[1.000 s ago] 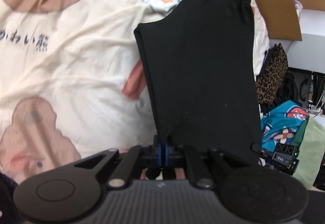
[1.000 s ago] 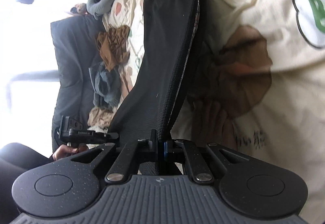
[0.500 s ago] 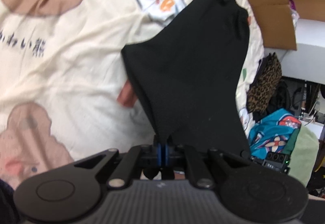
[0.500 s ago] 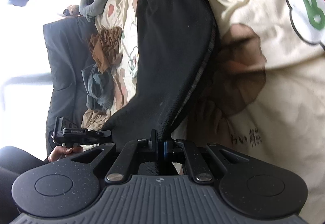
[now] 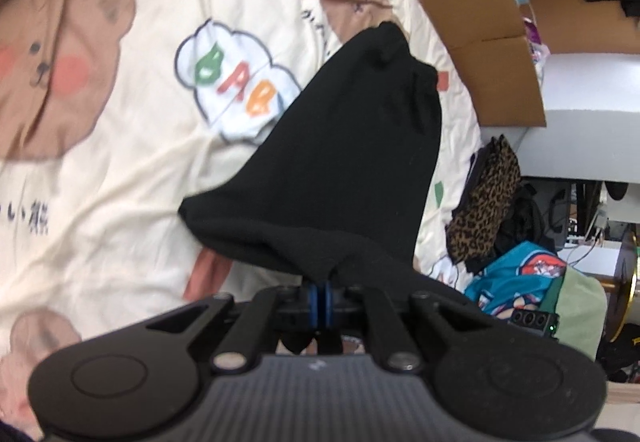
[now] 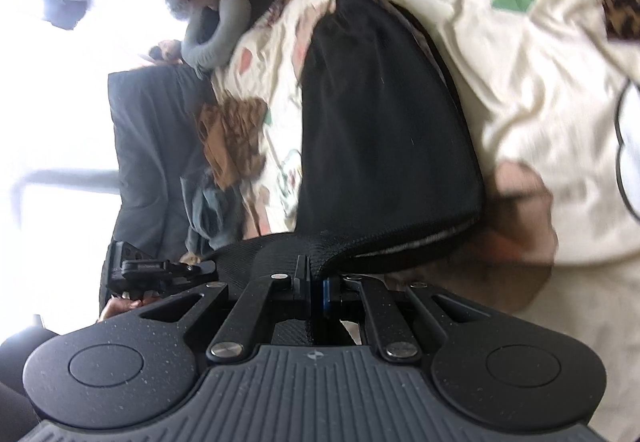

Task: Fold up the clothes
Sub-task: 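Lift the folded shorts edge with both tools for another fold, then carry the held shorts edge with both tools over the shorts toward the waistband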

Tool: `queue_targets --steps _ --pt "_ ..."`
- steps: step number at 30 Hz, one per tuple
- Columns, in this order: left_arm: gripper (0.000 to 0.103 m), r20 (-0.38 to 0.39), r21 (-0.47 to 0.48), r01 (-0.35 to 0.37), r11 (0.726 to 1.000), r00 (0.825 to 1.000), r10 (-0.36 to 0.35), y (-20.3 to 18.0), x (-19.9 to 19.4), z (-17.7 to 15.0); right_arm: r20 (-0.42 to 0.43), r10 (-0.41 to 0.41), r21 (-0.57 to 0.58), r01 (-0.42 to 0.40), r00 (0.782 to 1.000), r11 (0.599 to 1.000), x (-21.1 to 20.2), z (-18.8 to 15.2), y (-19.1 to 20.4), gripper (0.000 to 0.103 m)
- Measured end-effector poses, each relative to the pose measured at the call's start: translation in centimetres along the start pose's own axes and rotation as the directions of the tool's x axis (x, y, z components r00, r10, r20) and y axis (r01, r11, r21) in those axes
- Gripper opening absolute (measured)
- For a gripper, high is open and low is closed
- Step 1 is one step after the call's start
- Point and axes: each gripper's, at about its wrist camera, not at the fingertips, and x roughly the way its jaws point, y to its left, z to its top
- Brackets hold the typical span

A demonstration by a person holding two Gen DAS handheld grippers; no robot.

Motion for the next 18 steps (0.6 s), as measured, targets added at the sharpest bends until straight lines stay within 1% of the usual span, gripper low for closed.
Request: queue_targets --steps 4,9,14,18 --pt "0.004 0.013 0.009 -0.001 1.000 1.000 0.001 -0.5 1.2 1.6 0.033 0.002 -0.020 -0.002 0.999 1.000 0.1 1.3 0.2 0.003" --pt "0.004 0.071 0.090 -0.005 0.996 0.998 -0.001 -2.3 2.1 4.6 0.072 0.008 -0.032 -0.006 0.997 0.999 1.0 3.0 -0.3 0.003" --pt "0.004 0.098 0.123 0.001 0.992 0.995 -0.013 -3.2 3.5 7.2 0.132 0.001 -0.039 0.005 0.991 0.999 2.0 5.1 -1.2 0.003" --pt "0.004 0.109 0.124 -0.003 0.992 0.994 -0.010 -2.9 4.5 8.4 0.152 -0.007 -0.058 0.016 0.988 0.998 2.8 6.2 -1.5 0.003"
